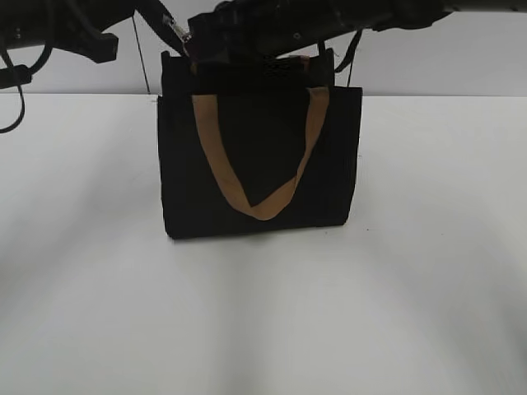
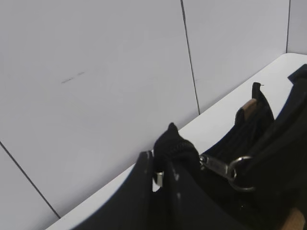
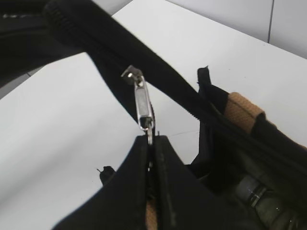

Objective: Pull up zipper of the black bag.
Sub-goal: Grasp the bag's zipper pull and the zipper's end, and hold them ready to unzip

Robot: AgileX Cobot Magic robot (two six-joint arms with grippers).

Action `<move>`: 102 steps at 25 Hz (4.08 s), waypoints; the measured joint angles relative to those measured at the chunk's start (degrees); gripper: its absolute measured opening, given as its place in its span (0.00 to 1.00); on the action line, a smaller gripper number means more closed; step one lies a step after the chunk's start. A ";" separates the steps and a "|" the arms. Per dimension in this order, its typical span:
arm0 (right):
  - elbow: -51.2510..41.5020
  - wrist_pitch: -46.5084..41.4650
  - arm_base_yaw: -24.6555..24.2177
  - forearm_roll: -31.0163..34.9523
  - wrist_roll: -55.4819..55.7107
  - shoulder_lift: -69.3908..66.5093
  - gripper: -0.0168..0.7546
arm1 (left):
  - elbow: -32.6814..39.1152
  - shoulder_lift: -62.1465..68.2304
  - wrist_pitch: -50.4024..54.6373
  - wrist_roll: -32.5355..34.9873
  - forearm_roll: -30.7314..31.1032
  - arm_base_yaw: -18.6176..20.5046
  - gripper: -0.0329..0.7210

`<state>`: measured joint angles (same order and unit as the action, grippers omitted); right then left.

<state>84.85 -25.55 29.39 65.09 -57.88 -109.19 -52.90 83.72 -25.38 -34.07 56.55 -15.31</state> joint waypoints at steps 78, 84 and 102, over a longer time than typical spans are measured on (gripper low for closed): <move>0.33 -2.89 -0.19 -2.76 -4.48 -0.50 0.41 | 0.05 -2.13 0.84 0.00 0.06 -0.23 0.06; 0.33 -1.85 2.11 -2.55 -9.86 -0.50 0.41 | 0.05 -2.13 0.84 0.00 0.05 -0.23 0.06; 0.33 0.34 2.94 -2.48 -11.03 -0.50 0.16 | 0.05 -2.13 0.82 0.00 0.00 -0.23 0.06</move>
<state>85.19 -25.21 32.33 62.60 -68.91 -109.68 -52.85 81.60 -24.55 -34.07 56.56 -15.54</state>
